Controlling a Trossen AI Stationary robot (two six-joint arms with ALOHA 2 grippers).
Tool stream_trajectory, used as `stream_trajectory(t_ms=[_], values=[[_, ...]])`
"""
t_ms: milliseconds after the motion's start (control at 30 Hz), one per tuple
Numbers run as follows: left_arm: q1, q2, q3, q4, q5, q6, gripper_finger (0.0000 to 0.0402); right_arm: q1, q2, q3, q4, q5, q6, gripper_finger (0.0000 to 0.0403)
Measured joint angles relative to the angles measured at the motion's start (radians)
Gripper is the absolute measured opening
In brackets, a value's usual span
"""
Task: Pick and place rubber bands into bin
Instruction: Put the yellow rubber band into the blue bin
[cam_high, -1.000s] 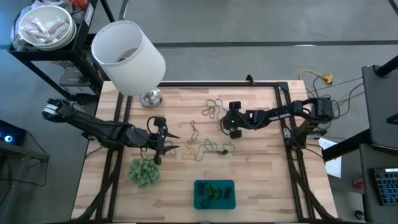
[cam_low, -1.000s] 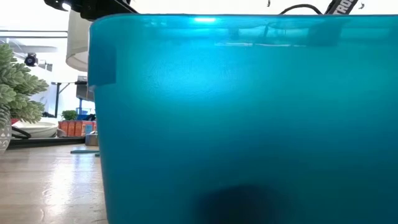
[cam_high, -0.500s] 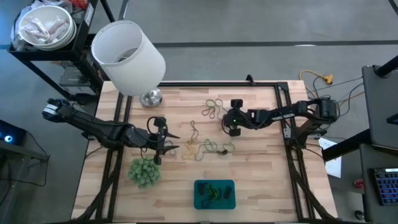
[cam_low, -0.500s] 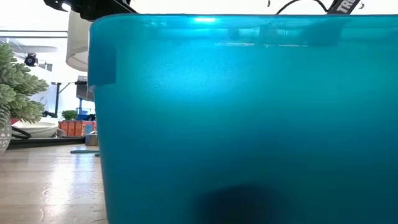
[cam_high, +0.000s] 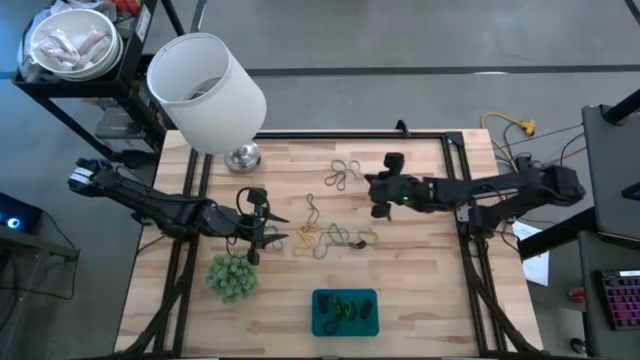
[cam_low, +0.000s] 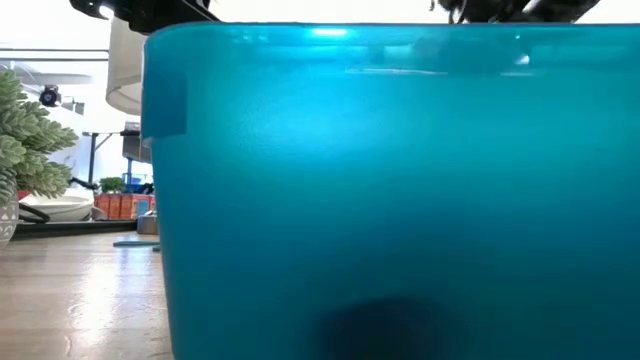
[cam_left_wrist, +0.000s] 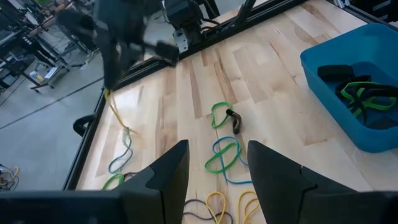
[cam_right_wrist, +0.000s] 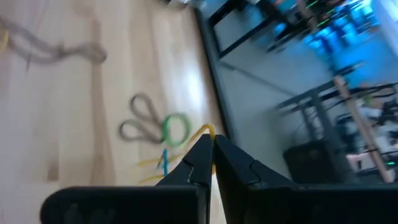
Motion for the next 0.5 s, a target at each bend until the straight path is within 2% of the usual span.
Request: stream_trajectory(t_ms=[200,300,500], values=[[0.000,0.000,0.000,0.000,0.000,0.000,0.0148,0.082,-0.136,0.000,0.009,0.122,-0.014,0.0008],[0.000,0.000,0.000,0.001,0.000,0.000,0.0148,0.112,-0.155,0.000,-0.005,0.201,-0.017,0.0008],[0.000,0.000,0.000,0.004,0.000,0.000,0.0148,0.165,-0.158,0.000,-0.048,0.214,-0.014,0.0008]])
